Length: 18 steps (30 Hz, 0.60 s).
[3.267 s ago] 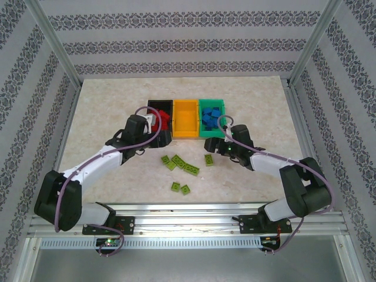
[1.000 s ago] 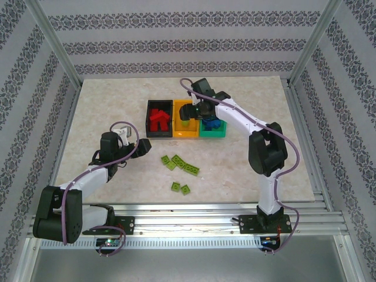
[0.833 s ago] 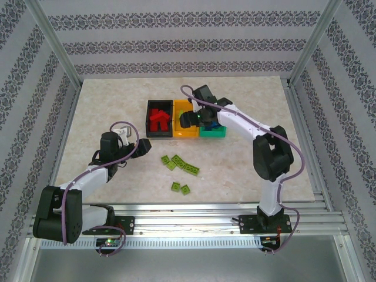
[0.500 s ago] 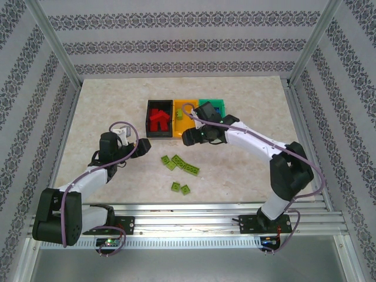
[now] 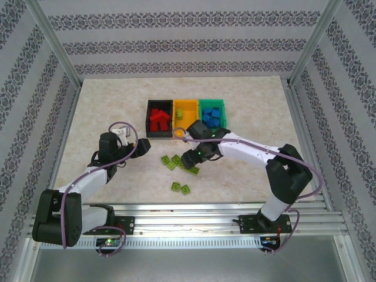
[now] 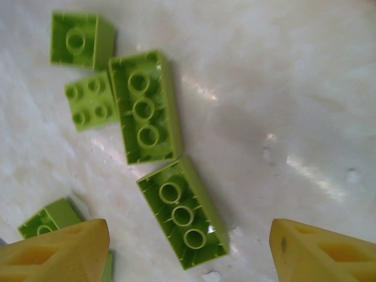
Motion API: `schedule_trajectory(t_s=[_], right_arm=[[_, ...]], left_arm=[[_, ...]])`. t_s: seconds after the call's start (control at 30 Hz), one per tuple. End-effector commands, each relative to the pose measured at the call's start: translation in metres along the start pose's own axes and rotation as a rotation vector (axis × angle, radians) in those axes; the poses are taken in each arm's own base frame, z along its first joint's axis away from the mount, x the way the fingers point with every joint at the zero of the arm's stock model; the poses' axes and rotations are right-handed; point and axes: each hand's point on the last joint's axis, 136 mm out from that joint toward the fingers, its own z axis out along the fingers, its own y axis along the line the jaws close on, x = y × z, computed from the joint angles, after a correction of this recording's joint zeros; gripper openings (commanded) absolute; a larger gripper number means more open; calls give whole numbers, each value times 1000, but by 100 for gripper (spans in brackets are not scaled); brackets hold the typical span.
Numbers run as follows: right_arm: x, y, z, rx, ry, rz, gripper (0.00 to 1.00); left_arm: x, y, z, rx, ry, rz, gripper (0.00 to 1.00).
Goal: Sort the legos into containers by color
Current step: Pick up the lego from the bottom-center of the table.
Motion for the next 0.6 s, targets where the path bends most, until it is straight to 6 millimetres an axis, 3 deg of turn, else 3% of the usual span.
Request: schedule_trajectory(t_s=[0.0,0.33,0.47,0.57], right_arm=[[26,0,19,15,119,-62,73],[39,-7,41,81,197,-92,72],[41,-6,47,102,209,-111,64],[39,-5,48,104,199,-110,51]], left_arm=[[-11,-5,-4,30,-50,22,86],[-10,-4,-3,31,-46,20,86],[-10,-4,-3,28,-47,19,86],[-8,-3,-2,26,-42,17,86]])
